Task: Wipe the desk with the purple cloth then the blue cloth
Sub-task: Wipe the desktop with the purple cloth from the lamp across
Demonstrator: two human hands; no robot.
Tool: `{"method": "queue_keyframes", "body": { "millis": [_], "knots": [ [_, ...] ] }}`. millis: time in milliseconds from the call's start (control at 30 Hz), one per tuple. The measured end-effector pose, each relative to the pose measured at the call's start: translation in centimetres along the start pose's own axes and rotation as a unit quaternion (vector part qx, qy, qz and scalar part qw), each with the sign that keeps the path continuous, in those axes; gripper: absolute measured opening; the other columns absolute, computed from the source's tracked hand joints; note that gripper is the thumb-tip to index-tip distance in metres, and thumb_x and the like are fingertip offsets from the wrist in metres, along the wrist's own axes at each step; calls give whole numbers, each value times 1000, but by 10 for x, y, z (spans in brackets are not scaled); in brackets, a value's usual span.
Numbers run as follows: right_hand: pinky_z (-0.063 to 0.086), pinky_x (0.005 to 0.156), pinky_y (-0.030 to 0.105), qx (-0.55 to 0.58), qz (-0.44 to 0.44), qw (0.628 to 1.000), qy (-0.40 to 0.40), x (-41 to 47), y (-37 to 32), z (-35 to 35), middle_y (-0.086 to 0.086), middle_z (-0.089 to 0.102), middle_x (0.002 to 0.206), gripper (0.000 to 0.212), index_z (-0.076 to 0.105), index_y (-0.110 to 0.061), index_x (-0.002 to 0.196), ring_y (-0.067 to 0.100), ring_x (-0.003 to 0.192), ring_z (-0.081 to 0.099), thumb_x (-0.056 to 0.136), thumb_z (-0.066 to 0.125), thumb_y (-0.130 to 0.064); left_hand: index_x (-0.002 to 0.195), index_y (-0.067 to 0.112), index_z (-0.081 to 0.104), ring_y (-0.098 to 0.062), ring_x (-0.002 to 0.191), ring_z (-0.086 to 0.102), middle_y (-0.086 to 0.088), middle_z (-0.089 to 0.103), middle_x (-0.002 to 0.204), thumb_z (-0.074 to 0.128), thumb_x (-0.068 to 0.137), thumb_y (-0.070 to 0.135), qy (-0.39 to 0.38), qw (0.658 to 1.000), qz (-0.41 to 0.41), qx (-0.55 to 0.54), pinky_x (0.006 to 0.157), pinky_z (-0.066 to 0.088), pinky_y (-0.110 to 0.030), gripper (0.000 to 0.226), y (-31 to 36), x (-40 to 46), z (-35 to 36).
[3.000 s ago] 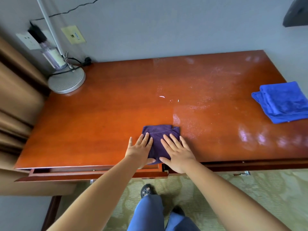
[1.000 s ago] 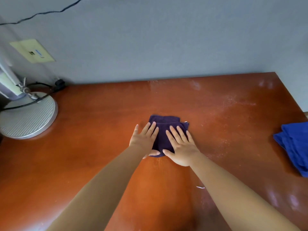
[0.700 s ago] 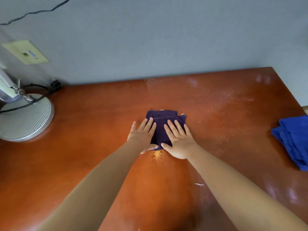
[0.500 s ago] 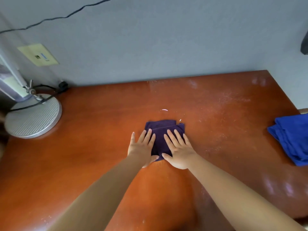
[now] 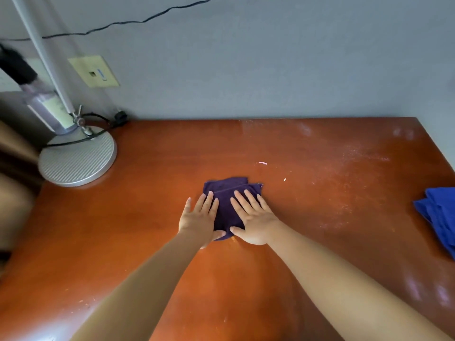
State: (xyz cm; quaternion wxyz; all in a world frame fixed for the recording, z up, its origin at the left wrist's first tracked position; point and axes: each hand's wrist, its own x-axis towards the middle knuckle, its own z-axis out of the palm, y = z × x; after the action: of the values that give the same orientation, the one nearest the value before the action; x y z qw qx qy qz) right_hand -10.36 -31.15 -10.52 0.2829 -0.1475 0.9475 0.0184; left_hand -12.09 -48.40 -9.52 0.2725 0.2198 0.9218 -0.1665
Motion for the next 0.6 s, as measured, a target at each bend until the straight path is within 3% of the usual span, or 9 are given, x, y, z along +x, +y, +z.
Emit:
{"method": "queue_keyframes", "body": {
  "millis": [300, 600],
  "knots": [
    [-16, 116, 44, 6, -17, 998, 52, 59, 31, -30, -6, -24, 158, 76, -14, -25, 152, 16, 143, -26, 96, 21, -63, 151, 15, -17, -23, 147, -17, -6, -24, 158, 27, 93, 67, -11, 1000, -14, -25, 118, 0, -52, 89, -31, 53, -36],
    [-14, 117, 47, 44, 34, 995, 83, 73, 84, -35, -8, -22, 158, 75, -13, -26, 152, 15, 145, -22, 96, 19, -64, 151, 16, -16, -24, 147, -17, -7, -24, 158, 30, 93, 67, 9, 999, 21, -29, 118, -1, -54, 90, -15, 108, -77]
  ]
}}
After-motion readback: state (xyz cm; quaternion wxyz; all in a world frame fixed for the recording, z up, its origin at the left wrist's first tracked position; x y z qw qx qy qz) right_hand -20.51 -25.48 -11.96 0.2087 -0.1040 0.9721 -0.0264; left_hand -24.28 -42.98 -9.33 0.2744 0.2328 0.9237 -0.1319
